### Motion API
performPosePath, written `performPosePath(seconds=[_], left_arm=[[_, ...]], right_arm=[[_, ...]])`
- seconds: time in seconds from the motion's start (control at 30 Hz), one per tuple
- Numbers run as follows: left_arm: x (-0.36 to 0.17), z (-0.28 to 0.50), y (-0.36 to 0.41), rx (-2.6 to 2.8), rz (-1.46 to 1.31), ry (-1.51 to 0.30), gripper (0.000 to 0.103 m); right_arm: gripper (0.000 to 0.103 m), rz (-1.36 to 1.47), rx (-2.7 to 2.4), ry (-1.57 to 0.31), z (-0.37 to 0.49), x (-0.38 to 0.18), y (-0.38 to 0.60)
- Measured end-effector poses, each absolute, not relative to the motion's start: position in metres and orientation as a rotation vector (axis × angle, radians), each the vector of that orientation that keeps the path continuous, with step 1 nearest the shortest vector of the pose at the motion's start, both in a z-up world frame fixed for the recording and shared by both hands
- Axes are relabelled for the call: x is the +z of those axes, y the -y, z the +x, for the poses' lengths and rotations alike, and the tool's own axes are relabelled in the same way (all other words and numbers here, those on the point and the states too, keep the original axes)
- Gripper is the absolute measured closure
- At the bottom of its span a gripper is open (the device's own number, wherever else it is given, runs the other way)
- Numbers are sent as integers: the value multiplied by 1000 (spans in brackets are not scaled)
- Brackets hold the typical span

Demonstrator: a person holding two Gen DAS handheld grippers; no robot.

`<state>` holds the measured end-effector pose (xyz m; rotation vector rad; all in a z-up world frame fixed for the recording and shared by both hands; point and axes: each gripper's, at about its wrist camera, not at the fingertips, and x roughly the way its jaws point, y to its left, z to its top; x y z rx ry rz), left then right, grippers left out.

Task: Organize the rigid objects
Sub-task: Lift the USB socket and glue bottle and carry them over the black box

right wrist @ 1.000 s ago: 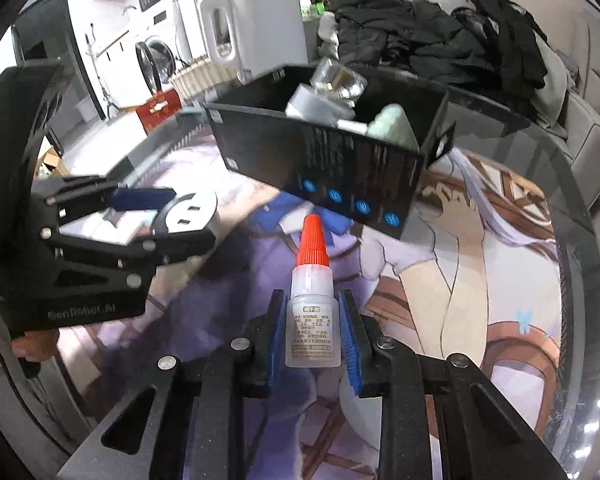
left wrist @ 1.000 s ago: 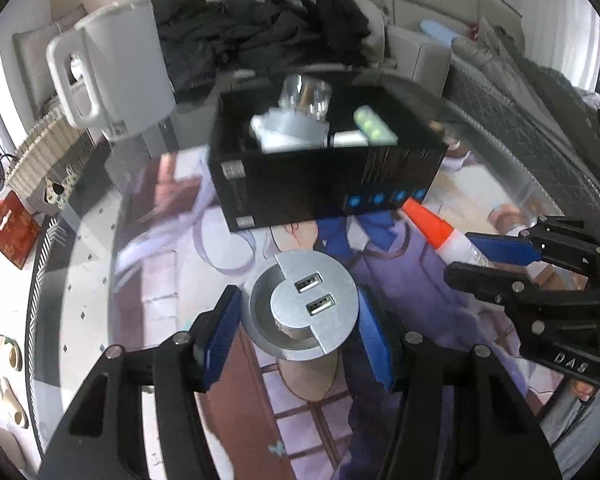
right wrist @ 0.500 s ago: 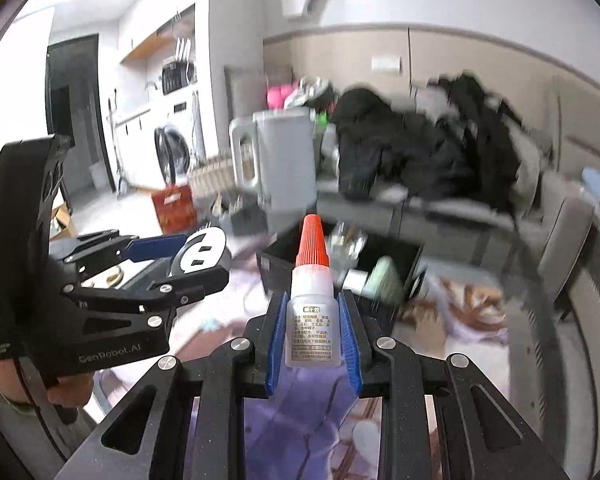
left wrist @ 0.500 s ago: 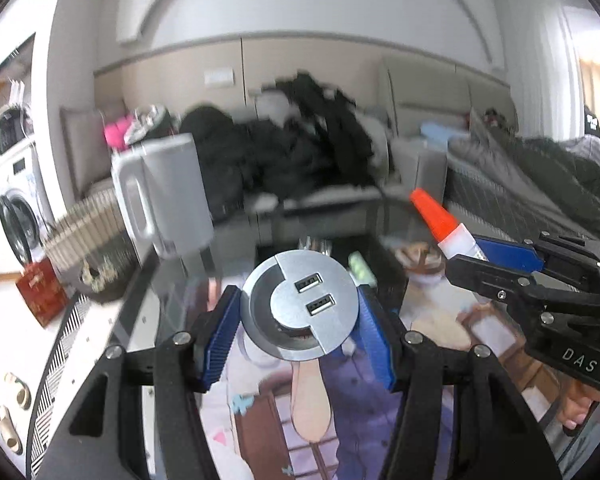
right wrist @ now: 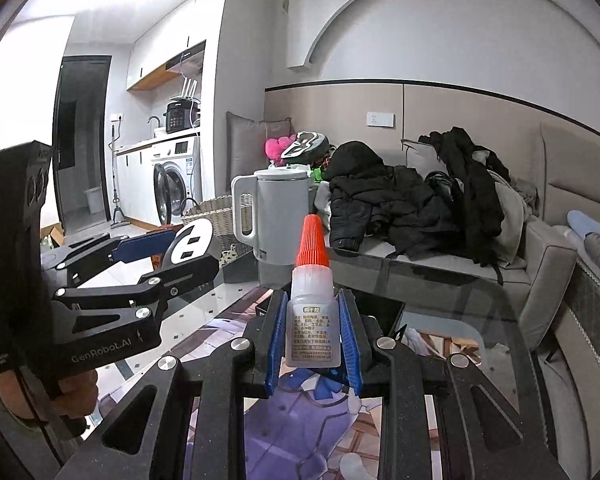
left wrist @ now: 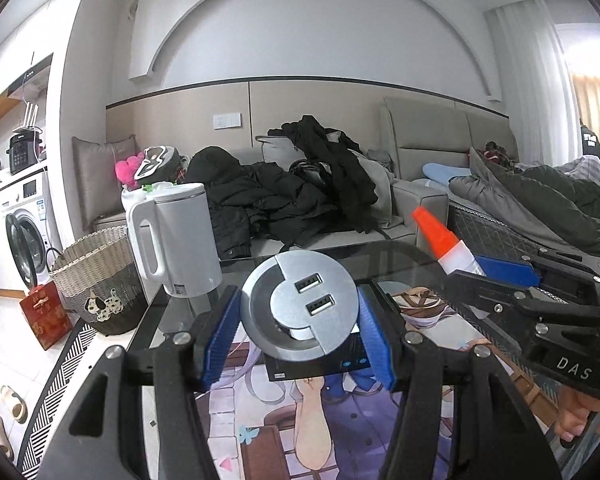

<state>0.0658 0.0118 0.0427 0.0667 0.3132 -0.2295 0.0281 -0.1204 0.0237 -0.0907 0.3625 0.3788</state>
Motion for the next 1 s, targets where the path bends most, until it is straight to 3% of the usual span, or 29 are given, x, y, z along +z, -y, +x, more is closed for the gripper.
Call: performPosePath(seconds=[0.73,1.0], left_arm=[[50,141,-11,-187,-15,-294,46],[37,179,-3,-170,-41,-361,46]], right_arm=[[78,-68,283,-302,84,45,121],[78,-80,270,-381,133,28,109]])
